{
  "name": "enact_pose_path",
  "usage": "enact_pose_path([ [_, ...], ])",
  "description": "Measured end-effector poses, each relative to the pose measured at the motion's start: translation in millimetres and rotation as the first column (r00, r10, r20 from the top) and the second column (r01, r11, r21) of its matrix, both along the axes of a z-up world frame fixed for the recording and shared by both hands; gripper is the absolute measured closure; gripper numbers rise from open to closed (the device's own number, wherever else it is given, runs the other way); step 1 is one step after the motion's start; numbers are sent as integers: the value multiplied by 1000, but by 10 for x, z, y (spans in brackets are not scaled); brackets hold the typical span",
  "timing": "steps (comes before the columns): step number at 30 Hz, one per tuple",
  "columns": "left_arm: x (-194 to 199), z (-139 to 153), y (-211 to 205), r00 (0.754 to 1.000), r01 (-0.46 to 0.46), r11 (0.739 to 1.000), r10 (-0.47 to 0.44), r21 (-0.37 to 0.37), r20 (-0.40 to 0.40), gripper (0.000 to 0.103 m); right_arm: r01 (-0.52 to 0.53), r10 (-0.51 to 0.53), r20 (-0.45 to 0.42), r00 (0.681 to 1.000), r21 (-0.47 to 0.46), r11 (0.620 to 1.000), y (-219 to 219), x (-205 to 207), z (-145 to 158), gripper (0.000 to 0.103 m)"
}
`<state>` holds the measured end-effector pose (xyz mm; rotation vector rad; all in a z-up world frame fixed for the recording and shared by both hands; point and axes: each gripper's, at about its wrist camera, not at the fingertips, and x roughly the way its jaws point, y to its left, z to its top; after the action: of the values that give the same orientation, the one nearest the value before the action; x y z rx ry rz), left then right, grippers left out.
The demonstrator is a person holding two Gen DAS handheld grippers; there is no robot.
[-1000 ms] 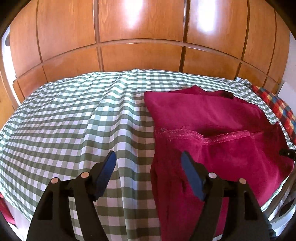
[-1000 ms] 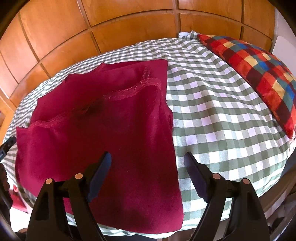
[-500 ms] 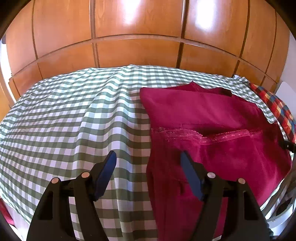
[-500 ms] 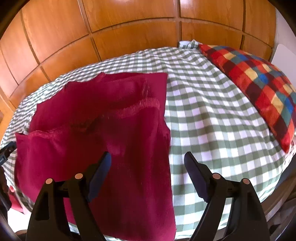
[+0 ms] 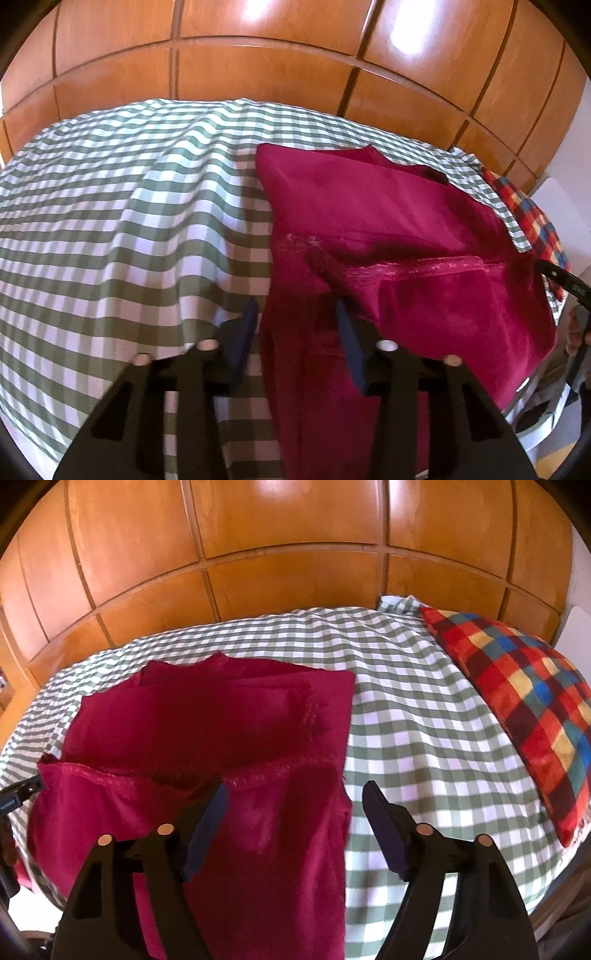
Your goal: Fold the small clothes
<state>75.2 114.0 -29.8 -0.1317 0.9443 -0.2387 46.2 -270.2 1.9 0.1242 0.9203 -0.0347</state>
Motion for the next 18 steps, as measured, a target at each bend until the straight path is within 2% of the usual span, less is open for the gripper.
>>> enact_pose_path([
  [1,5,5,-5,1000,7,1000,-7,-11,0,79,-3,3,-3,1000,-5,1000,14,34,-16,31],
  [4,-20,34,-4,999,22,999,-21,-40,24,86,5,-5,-13,1000,-15,1000,29,89,-62,31],
  [5,-26,45,9,999,27,998,-26,-58,29,92,6,-6,-15,1000,-16,1000,26,107,-78,41],
  [6,-33,60,33,999,33,996,-30,-86,37,93,5,-6,-21,1000,-22,1000,28,123,-95,57],
  [8,-50,93,61,998,48,991,-42,-122,51,94,18,-20,-43,999,-46,999,30,148,-134,72],
  [9,-56,109,74,997,58,988,-51,-140,55,94,19,-21,-46,999,-38,999,15,144,-148,73],
  [10,-64,125,83,996,71,985,-62,-159,61,91,22,-23,-46,999,-27,999,-2,132,-157,73],
  [12,-77,156,133,996,62,981,-47,-184,80,65,34,-34,-44,998,-16,999,-45,106,-166,73],
  [13,-73,159,167,996,45,980,-30,-194,80,49,43,-43,-44,998,-10,999,-66,102,-172,73],
  [16,-45,148,288,997,16,973,2,-230,79,48,66,-65,-48,997,19,998,-162,60,-191,71],
  [18,-22,124,321,997,5,979,11,-203,77,48,77,-76,-49,996,20,997,-188,52,-198,58],
])
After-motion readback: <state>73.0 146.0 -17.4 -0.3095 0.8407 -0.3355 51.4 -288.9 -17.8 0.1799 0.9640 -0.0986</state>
